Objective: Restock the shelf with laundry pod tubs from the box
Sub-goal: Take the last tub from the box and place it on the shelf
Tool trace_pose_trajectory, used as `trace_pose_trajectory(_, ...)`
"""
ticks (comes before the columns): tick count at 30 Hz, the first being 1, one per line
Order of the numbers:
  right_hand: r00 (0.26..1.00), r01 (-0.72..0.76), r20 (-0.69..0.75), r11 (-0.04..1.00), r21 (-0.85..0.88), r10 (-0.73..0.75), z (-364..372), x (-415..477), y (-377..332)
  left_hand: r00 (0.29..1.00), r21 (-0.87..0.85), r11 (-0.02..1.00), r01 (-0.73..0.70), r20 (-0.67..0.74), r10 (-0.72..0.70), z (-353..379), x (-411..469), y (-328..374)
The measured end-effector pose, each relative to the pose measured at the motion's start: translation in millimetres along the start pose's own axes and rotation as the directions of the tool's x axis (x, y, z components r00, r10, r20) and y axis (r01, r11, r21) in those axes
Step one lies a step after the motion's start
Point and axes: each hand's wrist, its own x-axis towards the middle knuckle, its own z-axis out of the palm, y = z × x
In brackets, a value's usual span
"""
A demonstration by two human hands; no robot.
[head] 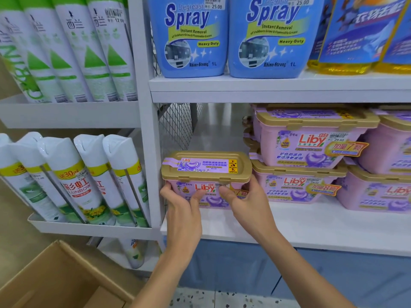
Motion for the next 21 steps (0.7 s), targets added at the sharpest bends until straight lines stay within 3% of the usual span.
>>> trace_pose_trajectory(21, 1.0, -0.018, -0.001, 1.0, 0.026, 0.018, 3, 14, 4, 0.999, -0.06, 0.997, 0.051, 0.005, -0.051, 6, 14, -3)
